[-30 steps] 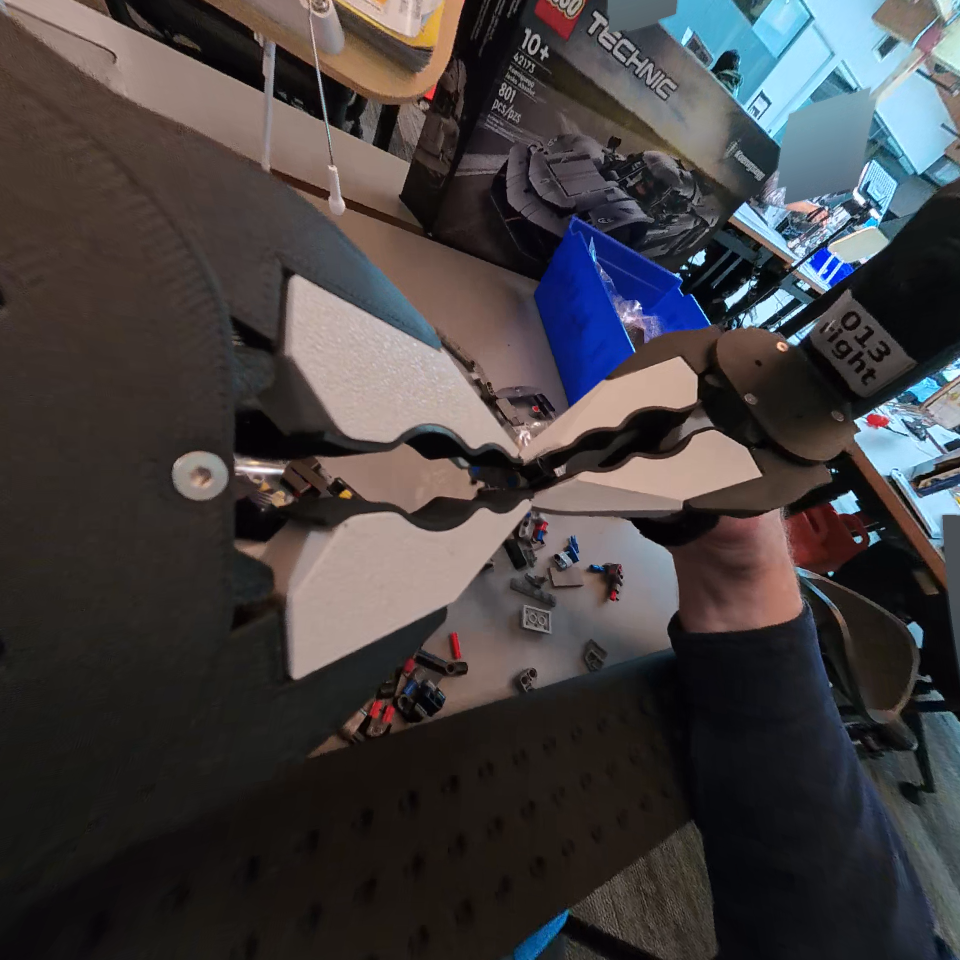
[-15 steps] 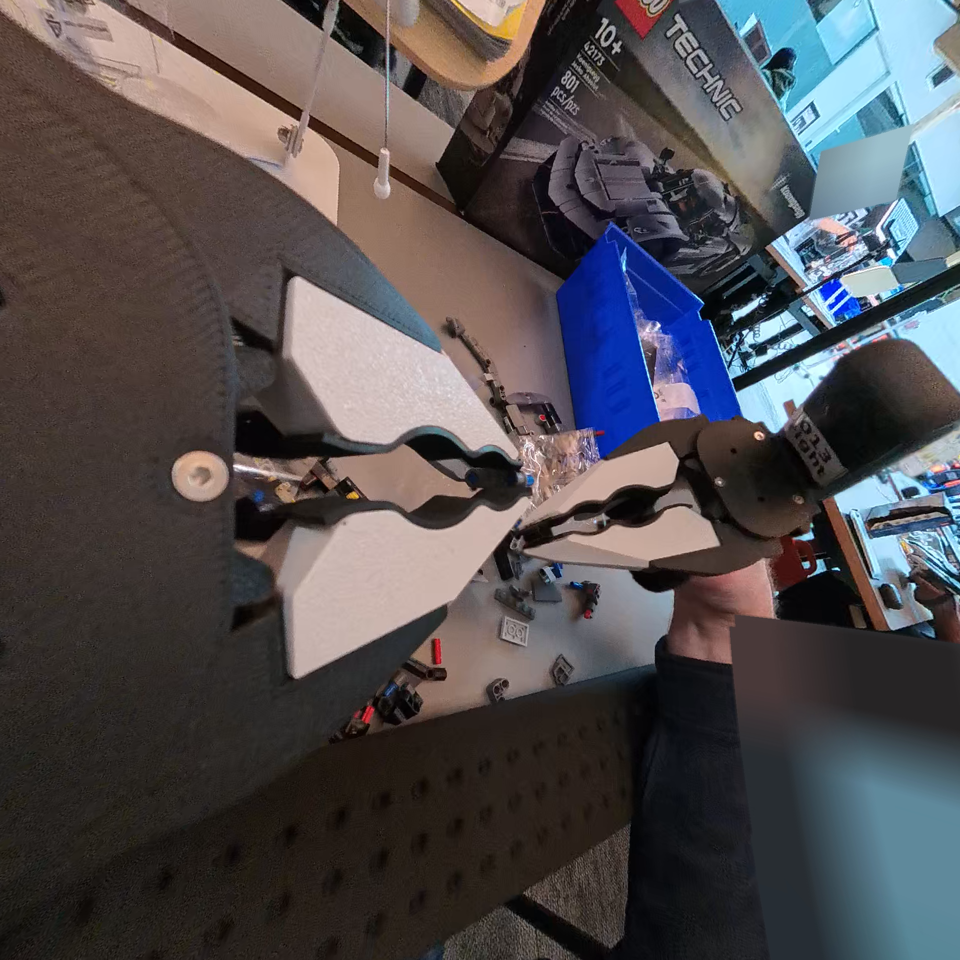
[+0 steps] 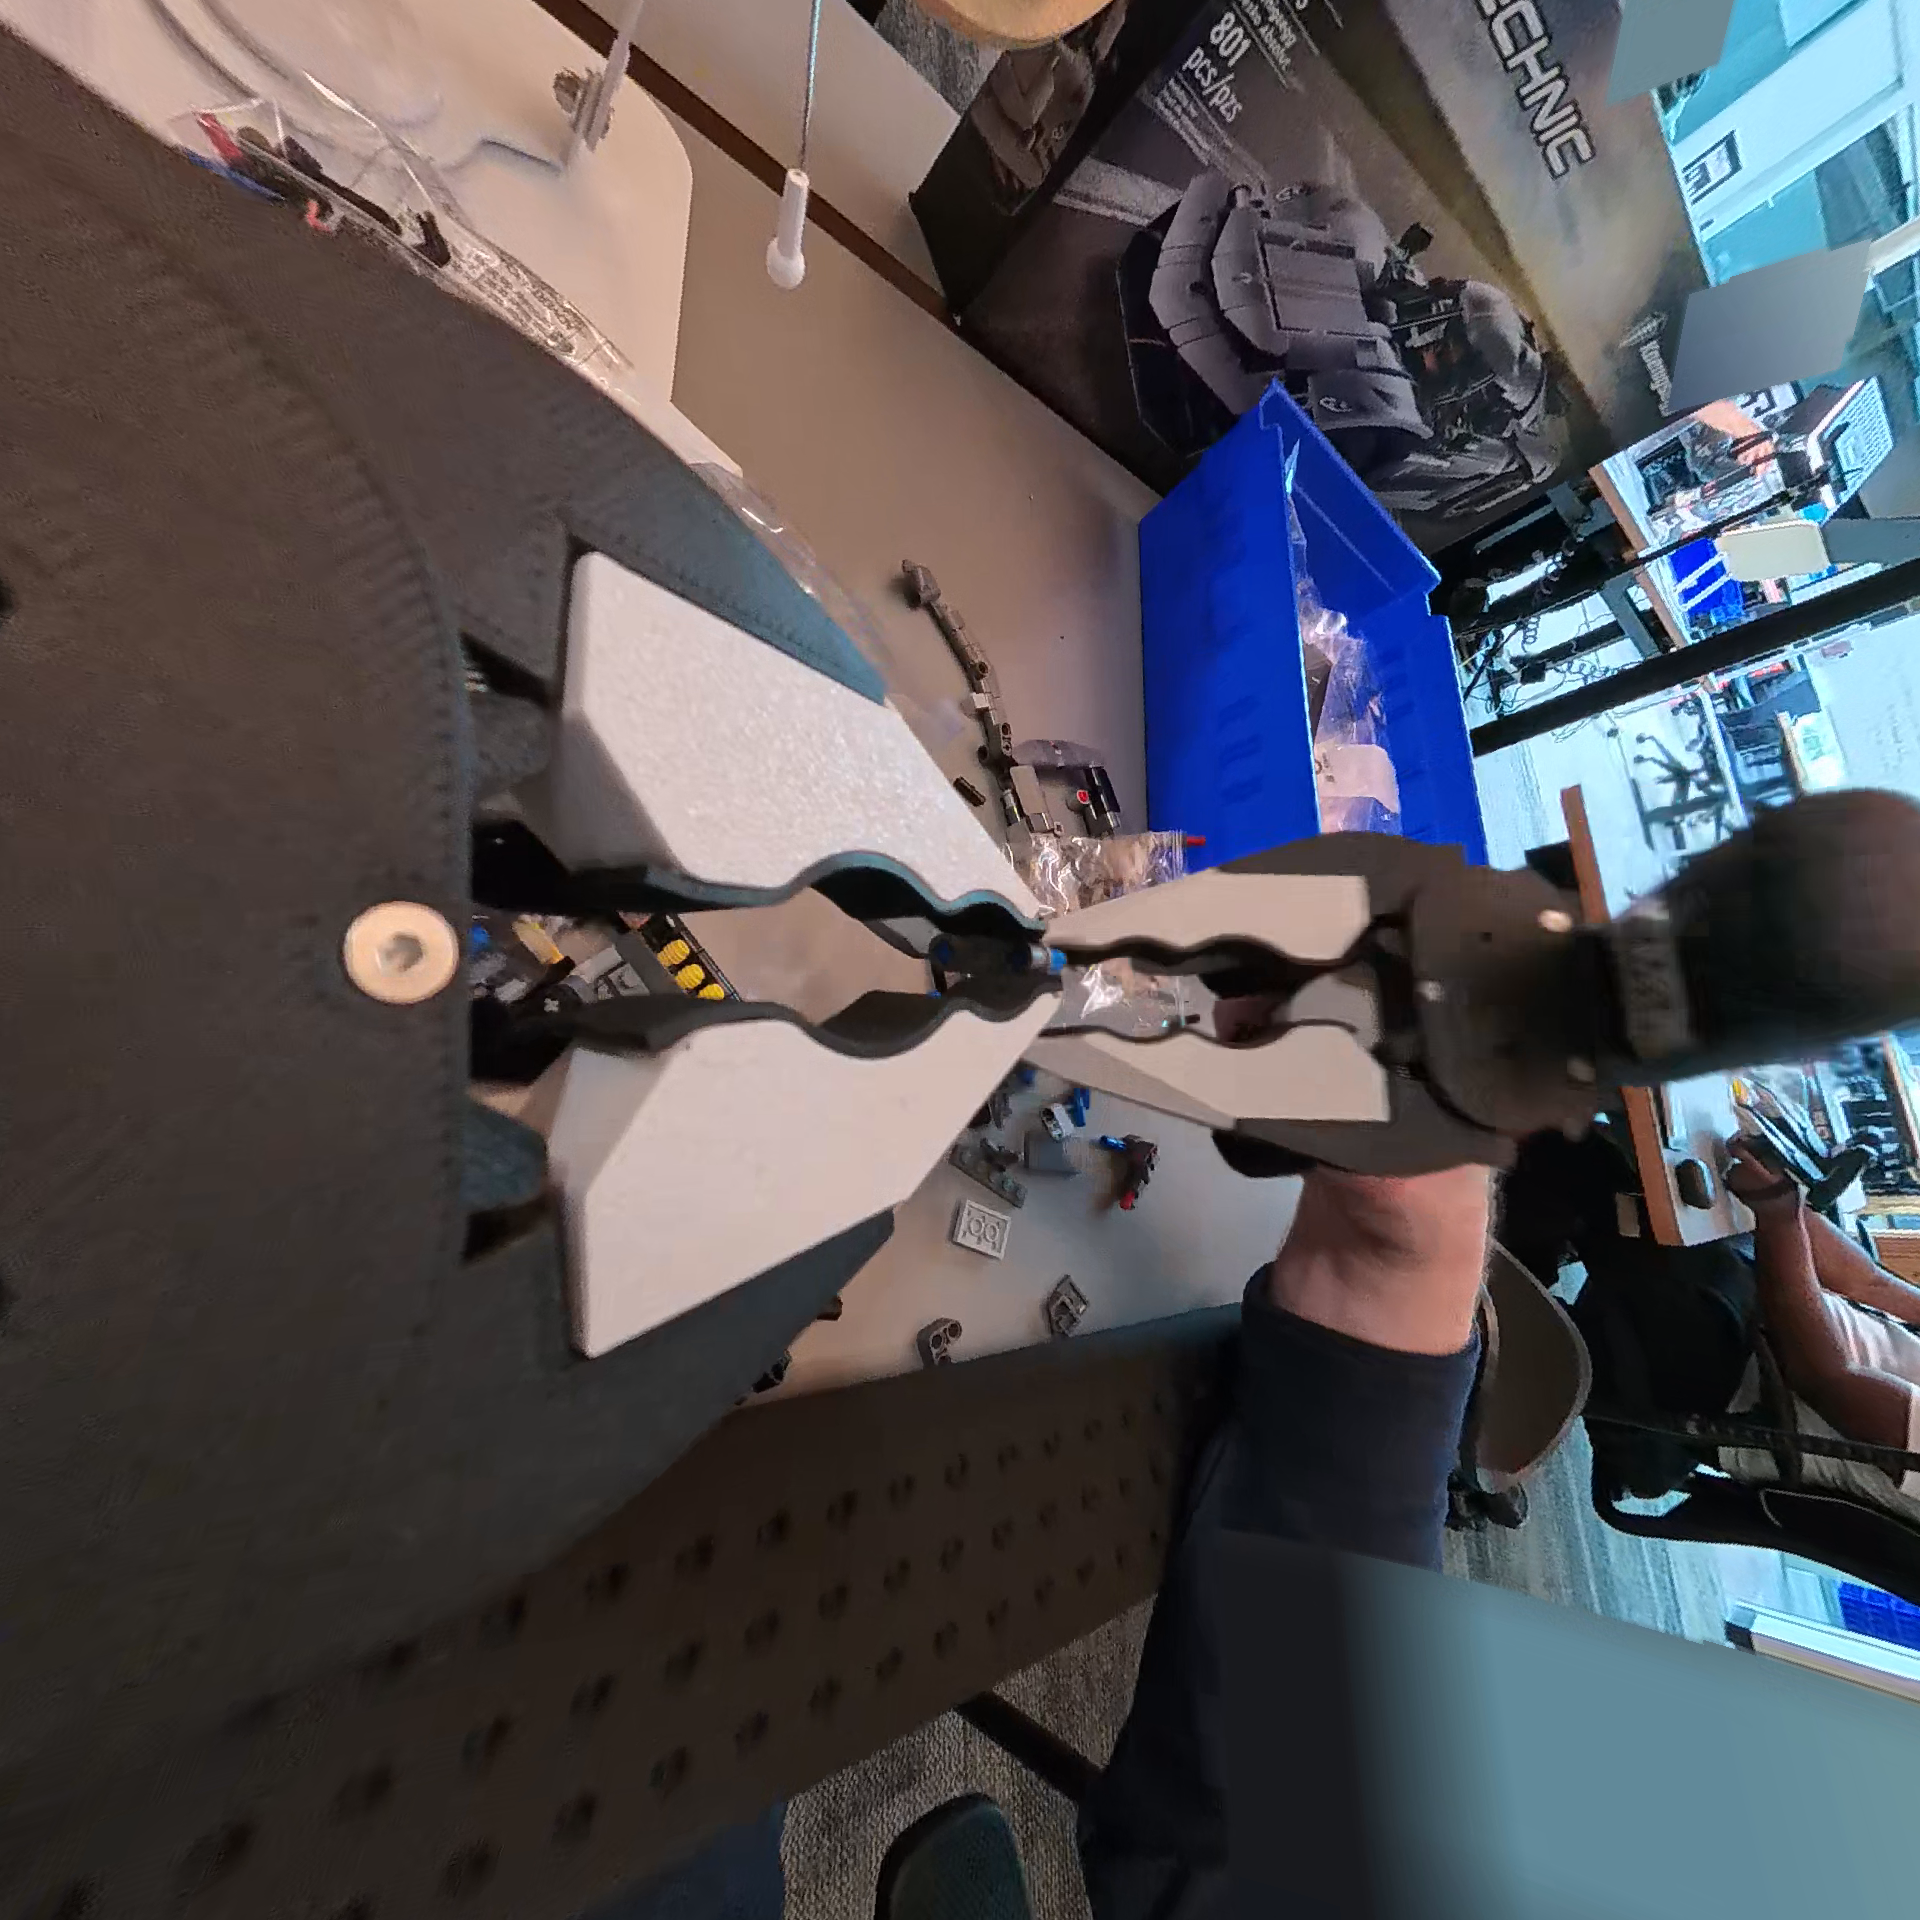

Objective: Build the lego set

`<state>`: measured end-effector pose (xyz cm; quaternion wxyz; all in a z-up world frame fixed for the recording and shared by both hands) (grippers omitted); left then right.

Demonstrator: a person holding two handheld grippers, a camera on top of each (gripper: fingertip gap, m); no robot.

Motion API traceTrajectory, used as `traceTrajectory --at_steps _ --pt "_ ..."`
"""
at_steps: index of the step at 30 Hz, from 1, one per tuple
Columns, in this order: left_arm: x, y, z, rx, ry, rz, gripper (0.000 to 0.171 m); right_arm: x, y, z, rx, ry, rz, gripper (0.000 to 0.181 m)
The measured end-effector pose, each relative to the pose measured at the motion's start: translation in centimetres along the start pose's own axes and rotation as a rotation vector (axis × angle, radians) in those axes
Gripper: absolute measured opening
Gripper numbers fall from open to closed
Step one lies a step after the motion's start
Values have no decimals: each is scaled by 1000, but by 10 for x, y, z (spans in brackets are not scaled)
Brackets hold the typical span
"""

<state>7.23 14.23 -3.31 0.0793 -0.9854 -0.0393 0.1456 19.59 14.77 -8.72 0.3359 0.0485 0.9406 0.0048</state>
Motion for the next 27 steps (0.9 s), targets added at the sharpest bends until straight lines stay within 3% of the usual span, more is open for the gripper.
traceTrajectory --at_steps 3,6,21,27 --pt "4 3 1 8 -13 8 3 -12 -5 -33 -87 194 52 15" --pt "9 5 3 21 -34 12 4 -11 -12 -46 -133 256 59 11" --pt "17 7 11 96 -132 -29 4 3 -13 -47 -244 123 214 1" --pt "14 13 5 109 -130 -18 2 -3 -18 -49 -233 149 169 0"
Point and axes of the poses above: each gripper's, where its closed fingertips meet, x out along the fingers, z out of its underside, y = z × x across the jaws, the point moved 5 cm from there along -x, back along the fingers, and after that the axes turned 3 degrees about -x, right-handed, at the moved point
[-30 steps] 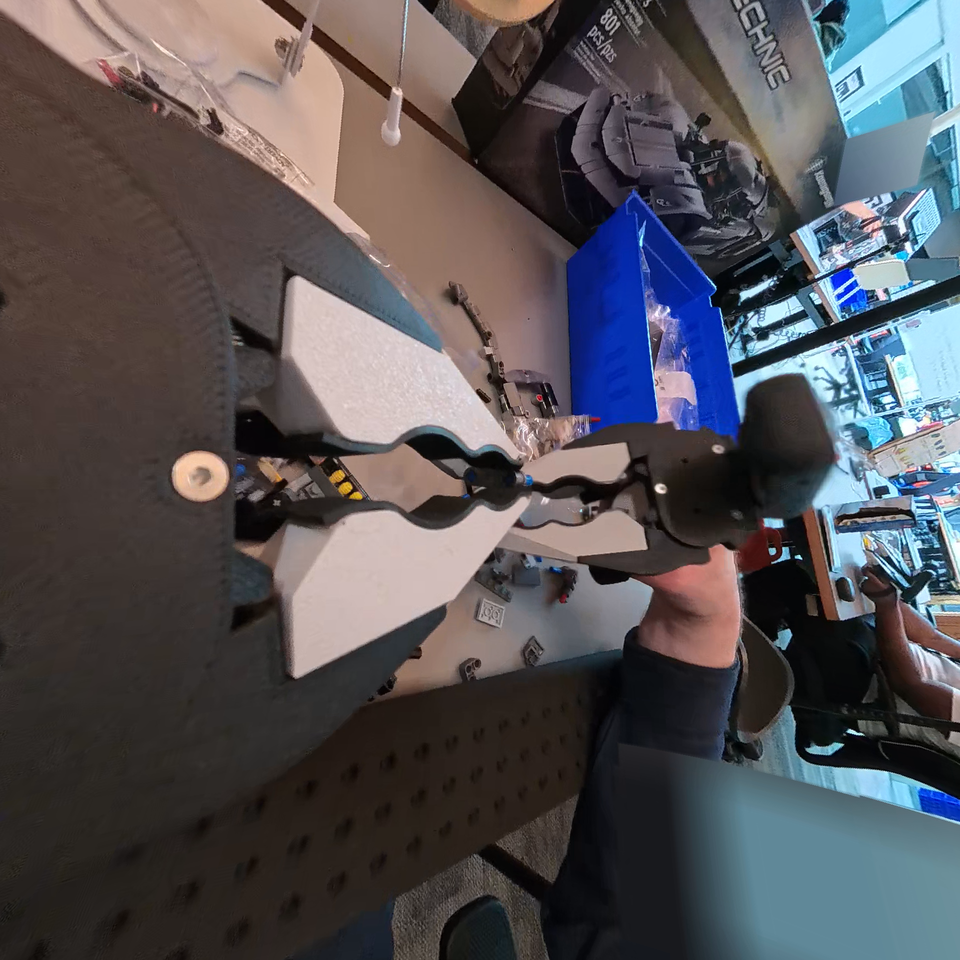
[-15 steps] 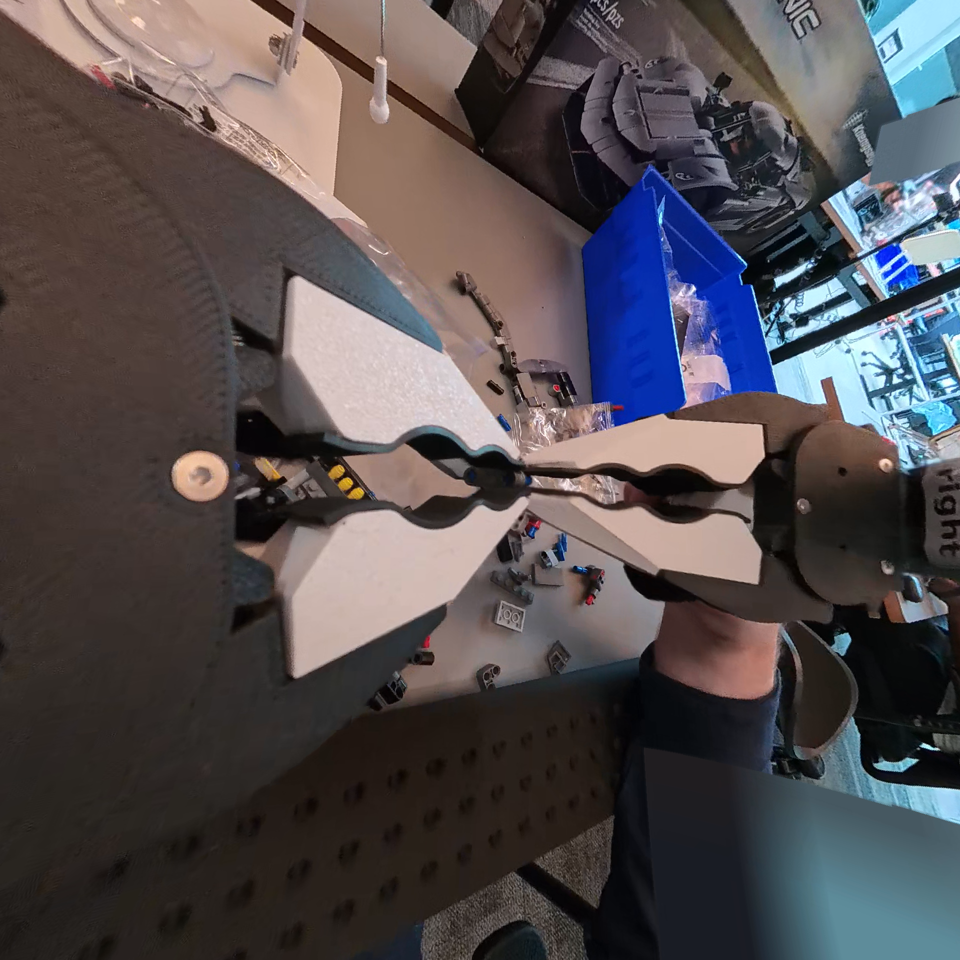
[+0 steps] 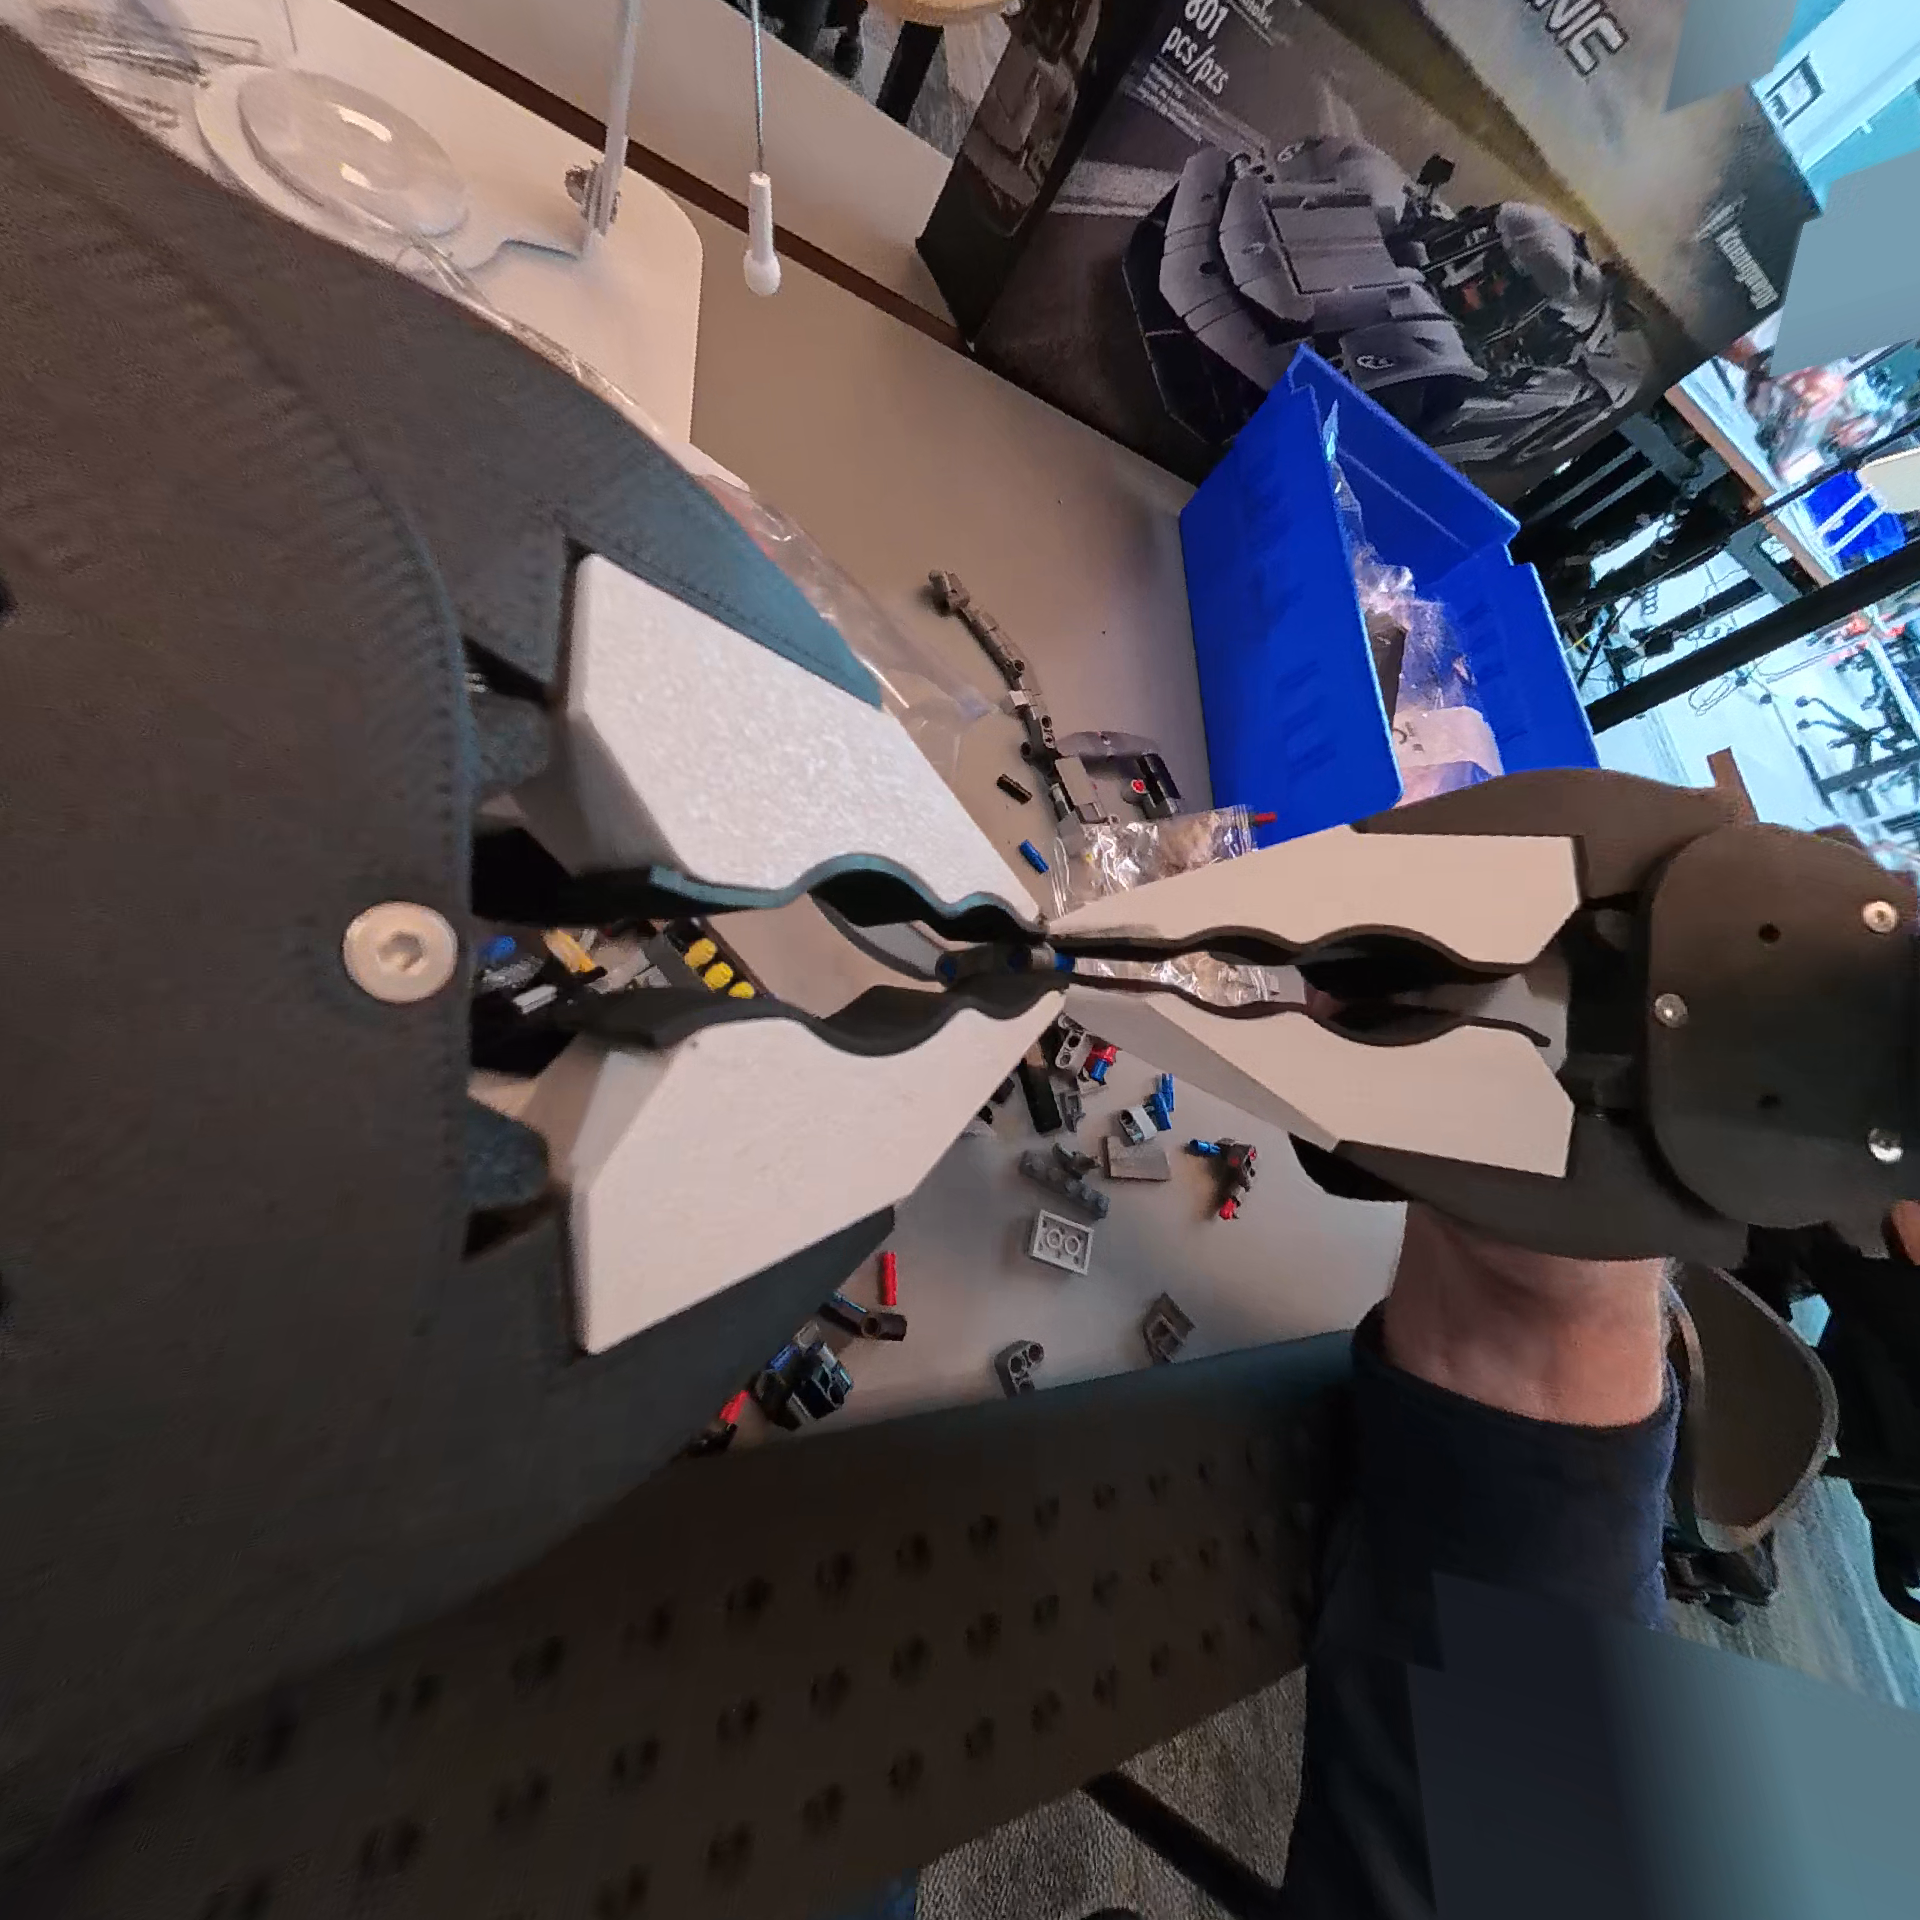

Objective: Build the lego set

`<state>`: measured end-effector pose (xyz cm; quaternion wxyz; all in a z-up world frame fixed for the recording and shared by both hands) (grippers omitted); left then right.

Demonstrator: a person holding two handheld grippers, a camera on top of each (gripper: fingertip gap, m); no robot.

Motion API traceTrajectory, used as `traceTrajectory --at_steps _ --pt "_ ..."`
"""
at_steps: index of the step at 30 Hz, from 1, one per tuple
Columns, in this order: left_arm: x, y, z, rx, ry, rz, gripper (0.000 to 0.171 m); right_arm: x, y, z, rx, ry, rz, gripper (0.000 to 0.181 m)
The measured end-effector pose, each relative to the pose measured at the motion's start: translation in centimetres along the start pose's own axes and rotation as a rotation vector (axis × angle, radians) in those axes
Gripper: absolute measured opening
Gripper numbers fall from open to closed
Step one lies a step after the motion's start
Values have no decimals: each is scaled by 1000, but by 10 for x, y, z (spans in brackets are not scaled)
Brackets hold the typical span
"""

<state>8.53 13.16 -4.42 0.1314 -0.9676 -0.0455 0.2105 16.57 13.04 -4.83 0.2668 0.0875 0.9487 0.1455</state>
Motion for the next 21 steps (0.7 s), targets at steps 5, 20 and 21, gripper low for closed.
traceTrajectory --at_steps 5,20,21 --pt "-68 -30 -10 -149 226 -56 0 -19 15 37 90 -102 71 1" --pt "7 -5 10 -73 -5 20 11 -7 1 12 54 -3 -24 0" --pt "8 -4 9 -77 4 29 11 -7 1 13 54 -5 -22 1"
Point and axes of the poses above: each gripper's, where its closed fingertips meet, x out along the fingers, z out of its underside, y = z × x across the jaws, the point moved 5 cm from there along -x, back along the fingers, and after that the axes turned 3 degrees about -x, right-handed, at the moved point
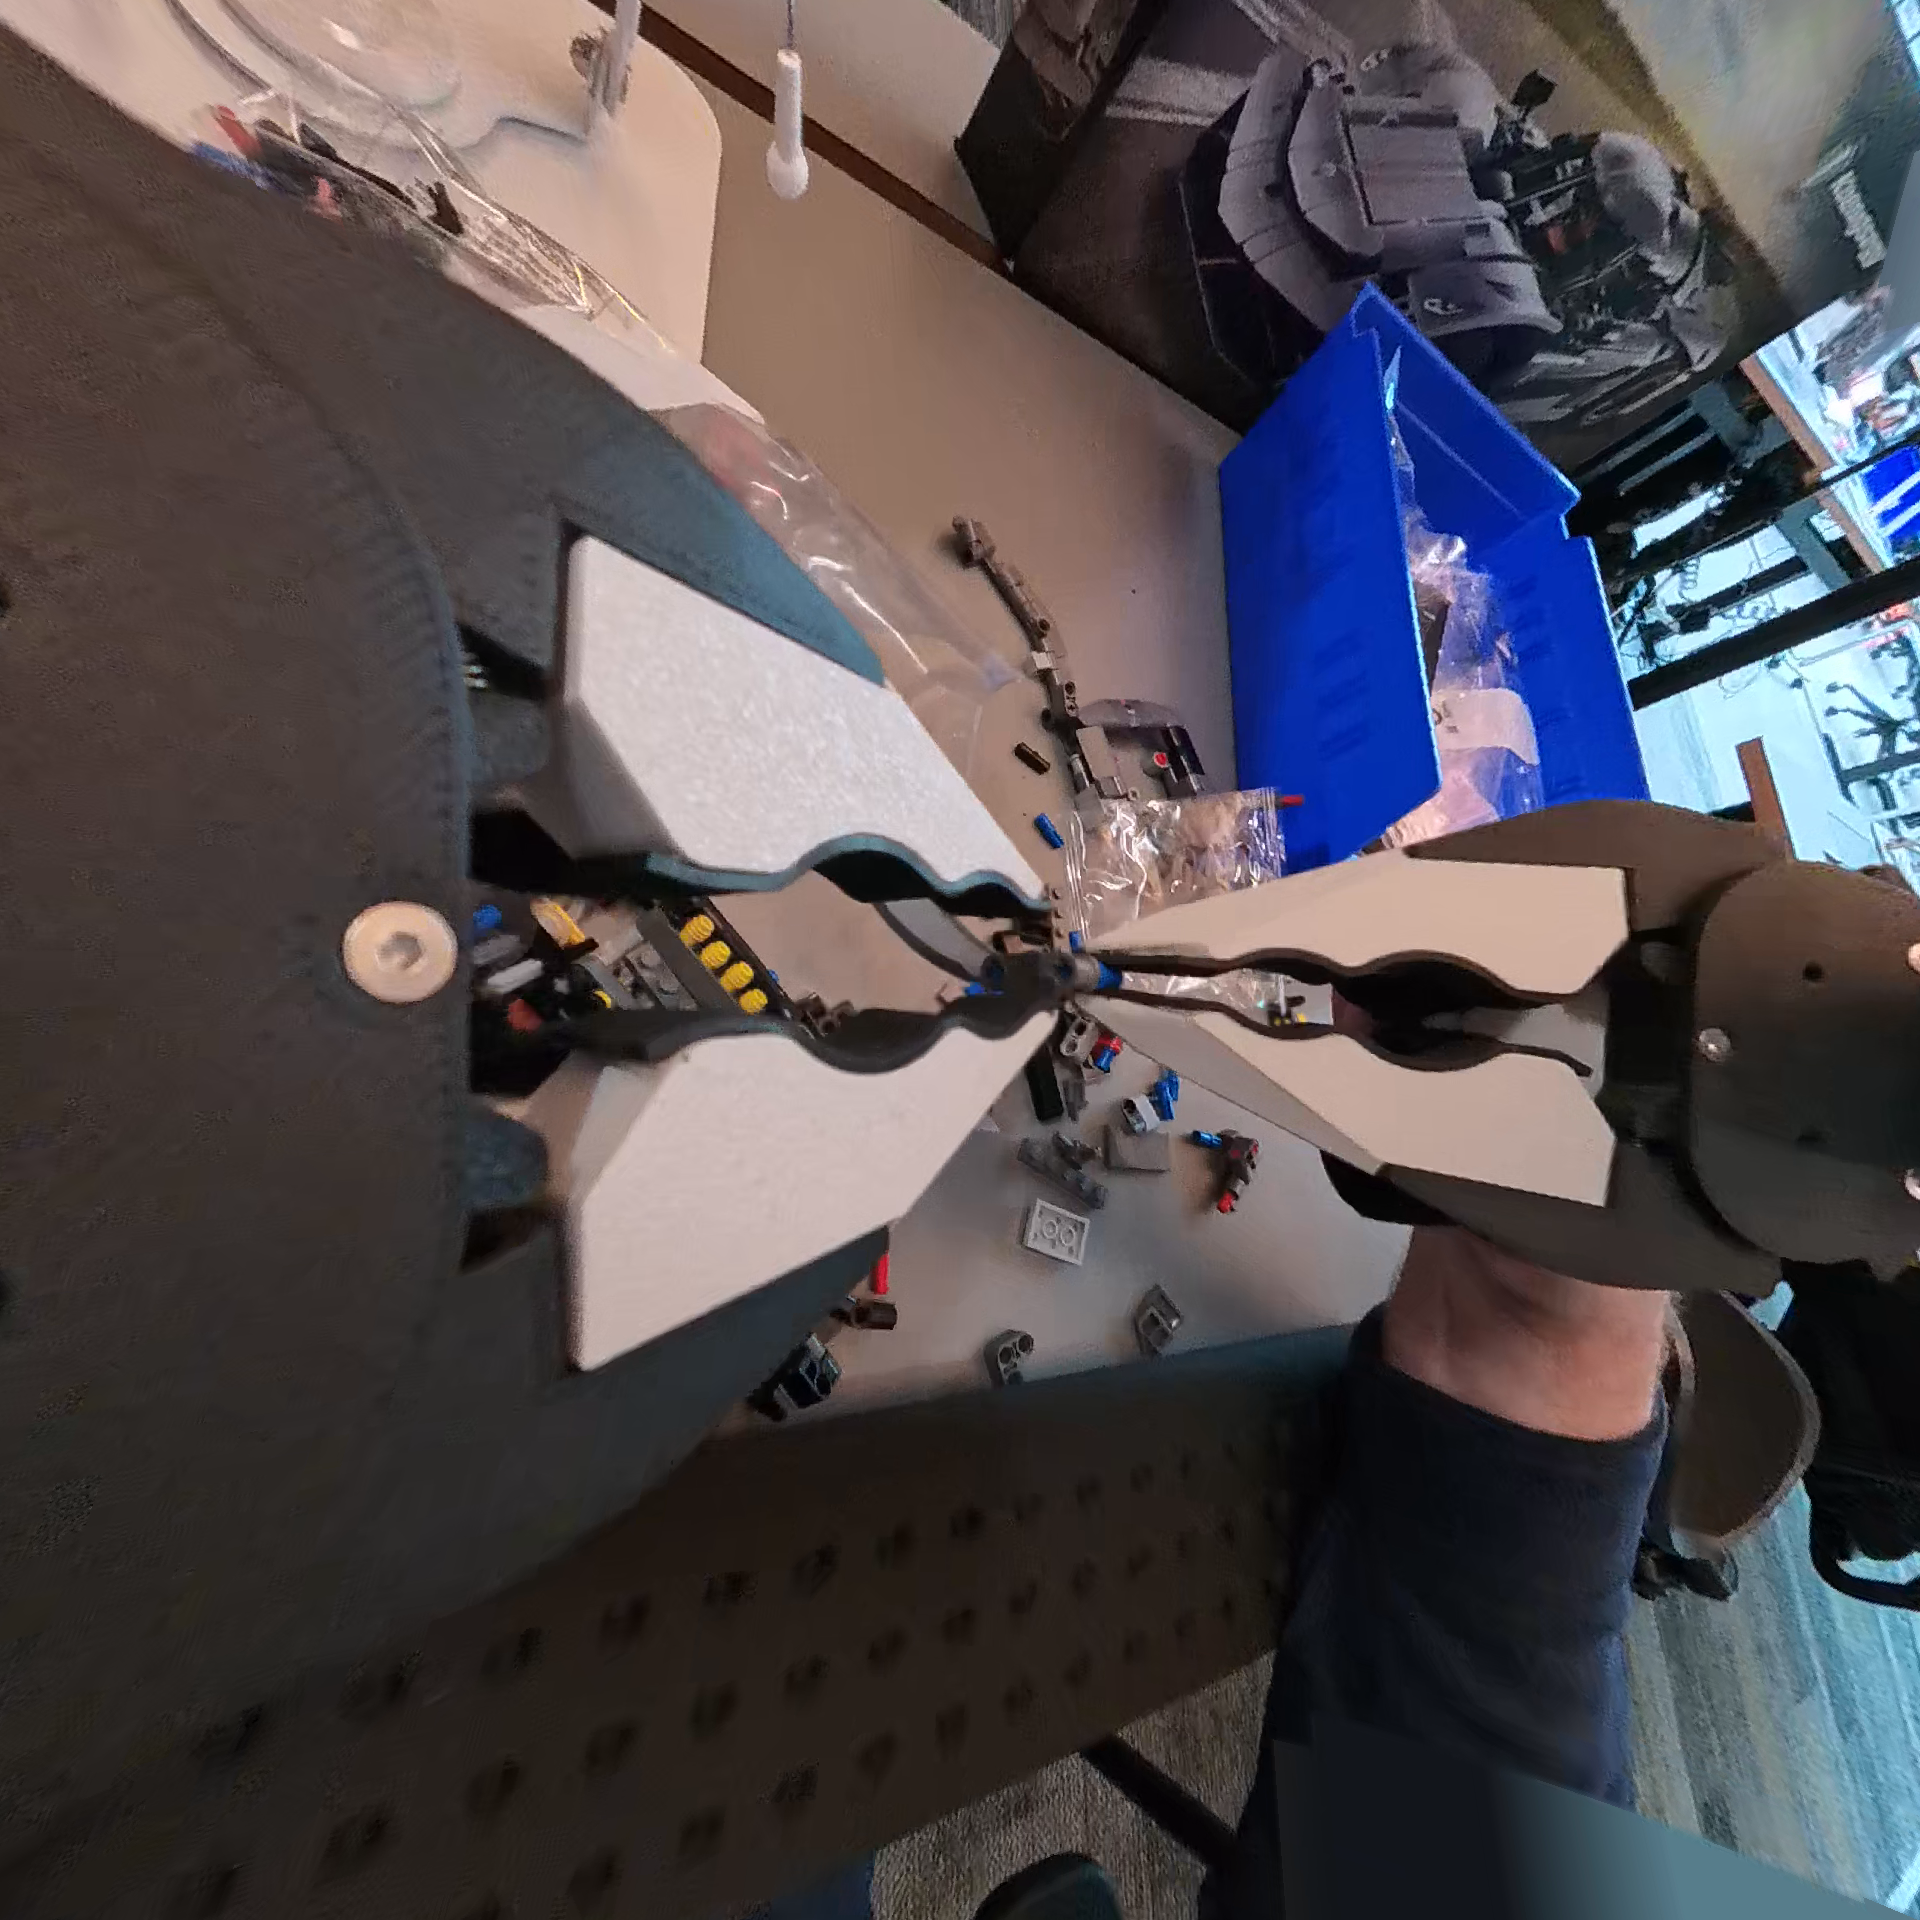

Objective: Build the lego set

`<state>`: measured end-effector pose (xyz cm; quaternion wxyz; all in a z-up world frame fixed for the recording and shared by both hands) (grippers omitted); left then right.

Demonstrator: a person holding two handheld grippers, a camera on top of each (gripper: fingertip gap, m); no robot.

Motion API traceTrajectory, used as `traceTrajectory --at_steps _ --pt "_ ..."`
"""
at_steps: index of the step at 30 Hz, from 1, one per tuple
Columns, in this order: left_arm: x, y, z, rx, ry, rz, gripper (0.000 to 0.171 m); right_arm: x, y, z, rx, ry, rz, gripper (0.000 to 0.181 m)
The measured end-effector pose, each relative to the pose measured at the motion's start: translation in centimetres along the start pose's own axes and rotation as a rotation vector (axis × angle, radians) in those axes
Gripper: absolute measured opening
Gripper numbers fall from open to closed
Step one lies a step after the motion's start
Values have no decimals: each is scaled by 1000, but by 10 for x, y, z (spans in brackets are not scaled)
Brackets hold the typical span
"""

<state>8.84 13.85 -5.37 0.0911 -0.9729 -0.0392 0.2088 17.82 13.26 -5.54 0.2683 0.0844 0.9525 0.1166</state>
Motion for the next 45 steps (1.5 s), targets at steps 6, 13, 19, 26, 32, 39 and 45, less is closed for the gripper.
traceTrajectory --at_steps 6,13,19,26,32,39,45 --pt "4 4 -1 -6 4 29 14 -1 -1 -4 -17 20 14 1" --pt "2 5 -3 0 6 27 6 0 -2 -6 -30 16 17 1" --pt "0 7 -10 -27 42 43 5 -6 -4 -9 -27 54 -4 0" --pt "-37 -10 -21 -132 212 27 5 -27 9 16 30 3 65 1" --pt "-11 -12 -8 -135 97 7 5 -19 5 50 104 -205 0 1" --pt "-16 -16 -9 -206 153 38 5 -3 -2 81 207 -375 -103 16" --pt "-10 -19 -12 -293 216 84 5 -8 6 66 191 -293 -33 21"
Point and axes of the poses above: each gripper's, where its closed fingertips meet, x out along the fingers, z out of its underside, y = z × x across the jaws, the point moved 5 cm from there along -x, back along the fingers, and after that the axes turned 3 degrees about -x, right-handed, at the moved point
